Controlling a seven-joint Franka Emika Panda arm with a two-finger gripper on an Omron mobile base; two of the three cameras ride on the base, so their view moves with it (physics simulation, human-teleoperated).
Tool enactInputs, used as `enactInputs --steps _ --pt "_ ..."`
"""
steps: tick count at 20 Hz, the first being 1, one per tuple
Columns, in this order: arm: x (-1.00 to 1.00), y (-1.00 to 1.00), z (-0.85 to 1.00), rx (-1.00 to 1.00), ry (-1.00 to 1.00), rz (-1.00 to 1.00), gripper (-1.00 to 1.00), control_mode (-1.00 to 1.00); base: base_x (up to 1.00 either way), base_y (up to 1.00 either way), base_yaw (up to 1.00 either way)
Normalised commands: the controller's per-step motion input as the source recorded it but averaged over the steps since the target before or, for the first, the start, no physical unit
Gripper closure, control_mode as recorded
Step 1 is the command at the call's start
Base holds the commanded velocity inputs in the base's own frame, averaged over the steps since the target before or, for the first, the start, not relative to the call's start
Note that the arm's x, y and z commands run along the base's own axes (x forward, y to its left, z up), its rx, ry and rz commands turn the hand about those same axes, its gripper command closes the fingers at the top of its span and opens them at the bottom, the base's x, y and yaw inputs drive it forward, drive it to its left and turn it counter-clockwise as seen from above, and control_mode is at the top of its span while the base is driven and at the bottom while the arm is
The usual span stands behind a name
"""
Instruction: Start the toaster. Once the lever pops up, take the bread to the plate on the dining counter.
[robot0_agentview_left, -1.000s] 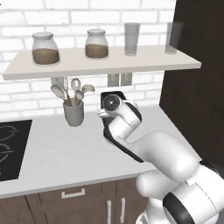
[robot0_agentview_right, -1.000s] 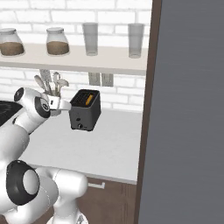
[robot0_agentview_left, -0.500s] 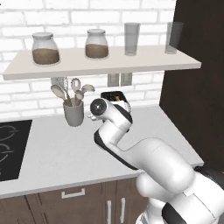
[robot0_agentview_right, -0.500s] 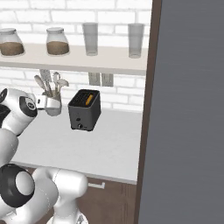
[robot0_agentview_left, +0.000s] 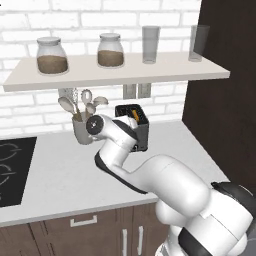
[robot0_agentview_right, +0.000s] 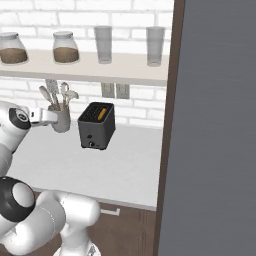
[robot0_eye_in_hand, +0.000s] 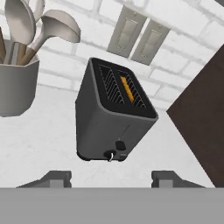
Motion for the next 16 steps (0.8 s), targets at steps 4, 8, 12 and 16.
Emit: enactInputs --steps 4,8,12,16 --pt "0.00 0.00 0.00 0.00 0.00 0.00 -1.00 -1.00 0.00 0.00 0.00" --pt "0.00 0.00 0.00 0.00 0.00 0.00 -1.00 -1.00 0.00 0.00 0.00" --pt "0.00 0.00 0.00 0.00 0.00 0.00 -1.00 -1.00 0.00 0.00 0.00" --pt "0.00 0.00 0.00 0.00 0.00 0.00 -1.00 -1.00 0.00 0.00 0.00"
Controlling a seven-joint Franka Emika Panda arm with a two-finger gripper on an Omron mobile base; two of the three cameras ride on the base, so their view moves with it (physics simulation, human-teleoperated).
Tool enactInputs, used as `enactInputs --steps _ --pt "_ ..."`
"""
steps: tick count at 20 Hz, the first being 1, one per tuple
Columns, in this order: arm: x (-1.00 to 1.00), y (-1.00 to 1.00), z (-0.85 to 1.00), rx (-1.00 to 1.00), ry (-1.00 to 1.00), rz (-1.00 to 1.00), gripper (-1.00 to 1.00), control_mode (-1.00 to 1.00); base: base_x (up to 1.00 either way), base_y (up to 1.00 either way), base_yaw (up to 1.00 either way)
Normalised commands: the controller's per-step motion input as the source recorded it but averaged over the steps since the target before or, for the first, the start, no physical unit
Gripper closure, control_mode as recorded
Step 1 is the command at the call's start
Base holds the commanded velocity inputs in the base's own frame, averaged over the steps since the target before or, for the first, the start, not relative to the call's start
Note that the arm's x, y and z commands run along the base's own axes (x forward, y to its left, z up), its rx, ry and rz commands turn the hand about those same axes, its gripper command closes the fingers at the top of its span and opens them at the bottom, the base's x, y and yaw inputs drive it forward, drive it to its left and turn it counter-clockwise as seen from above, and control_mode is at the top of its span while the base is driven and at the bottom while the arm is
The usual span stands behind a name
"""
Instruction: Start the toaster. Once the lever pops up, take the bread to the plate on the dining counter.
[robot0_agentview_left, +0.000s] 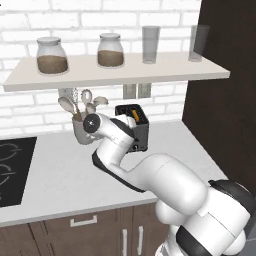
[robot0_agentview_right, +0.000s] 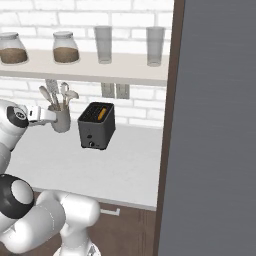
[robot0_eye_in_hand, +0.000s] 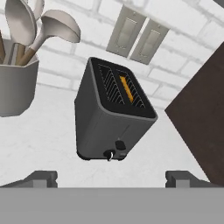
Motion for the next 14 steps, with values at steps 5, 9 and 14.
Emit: enactInputs --steps 5,9,14 --pt "0.00 0.00 0.00 0.00 0.00 0.00 -1.00 -1.00 0.00 0.00 0.00" --pt "0.00 0.00 0.00 0.00 0.00 0.00 -1.00 -1.00 0.00 0.00 0.00" --pt "0.00 0.00 0.00 0.00 0.00 0.00 -1.00 -1.00 0.00 0.00 0.00"
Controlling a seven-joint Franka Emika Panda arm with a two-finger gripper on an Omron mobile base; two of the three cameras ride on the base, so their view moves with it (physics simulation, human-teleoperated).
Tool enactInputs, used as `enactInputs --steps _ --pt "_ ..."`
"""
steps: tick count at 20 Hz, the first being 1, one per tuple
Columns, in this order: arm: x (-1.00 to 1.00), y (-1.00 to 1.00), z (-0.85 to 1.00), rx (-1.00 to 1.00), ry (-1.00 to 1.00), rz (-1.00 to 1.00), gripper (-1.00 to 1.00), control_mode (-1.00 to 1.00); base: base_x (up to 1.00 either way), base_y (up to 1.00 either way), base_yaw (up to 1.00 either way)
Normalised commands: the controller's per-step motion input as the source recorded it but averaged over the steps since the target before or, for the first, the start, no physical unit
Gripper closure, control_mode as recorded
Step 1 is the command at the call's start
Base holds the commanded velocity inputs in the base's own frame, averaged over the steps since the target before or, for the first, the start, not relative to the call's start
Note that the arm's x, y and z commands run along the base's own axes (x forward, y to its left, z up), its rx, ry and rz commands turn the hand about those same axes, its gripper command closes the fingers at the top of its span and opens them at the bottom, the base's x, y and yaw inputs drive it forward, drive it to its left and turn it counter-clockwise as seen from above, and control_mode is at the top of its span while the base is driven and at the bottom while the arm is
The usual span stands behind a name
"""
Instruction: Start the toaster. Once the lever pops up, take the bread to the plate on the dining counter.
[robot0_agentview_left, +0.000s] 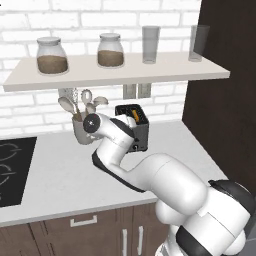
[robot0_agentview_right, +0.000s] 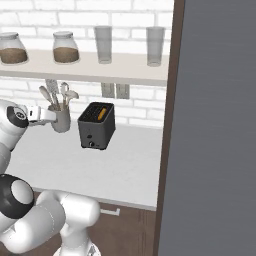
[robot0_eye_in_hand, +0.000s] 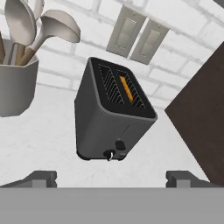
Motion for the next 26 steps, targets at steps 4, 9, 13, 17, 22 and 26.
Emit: enactInputs --steps 4,9,13,17,22,26 --pt "0.00 0.00 0.00 0.00 0.00 0.00 -1.00 -1.00 0.00 0.00 0.00" --pt "0.00 0.00 0.00 0.00 0.00 0.00 -1.00 -1.00 0.00 0.00 0.00" --pt "0.00 0.00 0.00 0.00 0.00 0.00 -1.00 -1.00 0.00 0.00 0.00" --pt "0.00 0.00 0.00 0.00 0.00 0.00 -1.00 -1.00 0.00 0.00 0.00" --pt "0.00 0.00 0.00 0.00 0.00 0.00 -1.00 -1.00 0.00 0.00 0.00" --pt "0.00 0.00 0.00 0.00 0.00 0.00 -1.00 -1.00 0.00 0.00 0.00"
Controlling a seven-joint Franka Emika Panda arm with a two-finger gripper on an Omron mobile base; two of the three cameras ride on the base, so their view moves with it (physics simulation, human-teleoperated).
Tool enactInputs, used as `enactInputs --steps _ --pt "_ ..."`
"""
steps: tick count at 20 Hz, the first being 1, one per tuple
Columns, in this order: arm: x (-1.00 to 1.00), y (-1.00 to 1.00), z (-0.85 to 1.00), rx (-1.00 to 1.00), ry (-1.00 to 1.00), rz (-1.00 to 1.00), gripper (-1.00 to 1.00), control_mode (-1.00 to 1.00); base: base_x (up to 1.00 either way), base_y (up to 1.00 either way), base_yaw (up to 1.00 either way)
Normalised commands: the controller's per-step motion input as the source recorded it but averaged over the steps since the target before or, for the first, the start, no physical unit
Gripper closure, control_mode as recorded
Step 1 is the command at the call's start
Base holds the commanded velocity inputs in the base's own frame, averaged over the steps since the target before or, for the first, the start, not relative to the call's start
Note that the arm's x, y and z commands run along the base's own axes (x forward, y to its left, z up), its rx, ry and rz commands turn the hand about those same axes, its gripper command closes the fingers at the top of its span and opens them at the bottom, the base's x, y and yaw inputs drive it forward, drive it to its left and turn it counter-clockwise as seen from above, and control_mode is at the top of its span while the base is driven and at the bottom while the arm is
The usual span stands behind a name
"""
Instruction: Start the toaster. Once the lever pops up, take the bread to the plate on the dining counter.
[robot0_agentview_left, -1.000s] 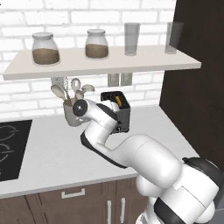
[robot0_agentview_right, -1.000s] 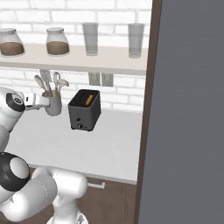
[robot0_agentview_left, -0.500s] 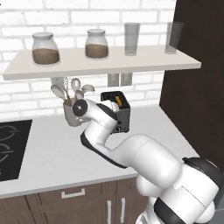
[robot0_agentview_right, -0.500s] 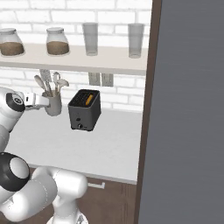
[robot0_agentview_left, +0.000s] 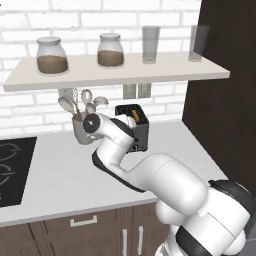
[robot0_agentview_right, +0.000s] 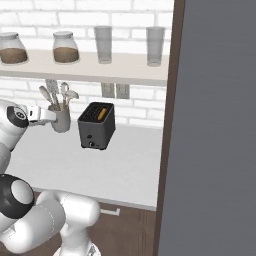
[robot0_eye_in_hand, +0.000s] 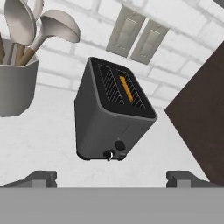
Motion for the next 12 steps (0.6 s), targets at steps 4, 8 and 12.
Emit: enactInputs --steps 4,8,12 --pt "0.00 0.00 0.00 0.00 0.00 0.00 -1.00 -1.00 0.00 0.00 0.00" --pt "0.00 0.00 0.00 0.00 0.00 0.00 -1.00 -1.00 0.00 0.00 0.00" --pt "0.00 0.00 0.00 0.00 0.00 0.00 -1.00 -1.00 0.00 0.00 0.00"
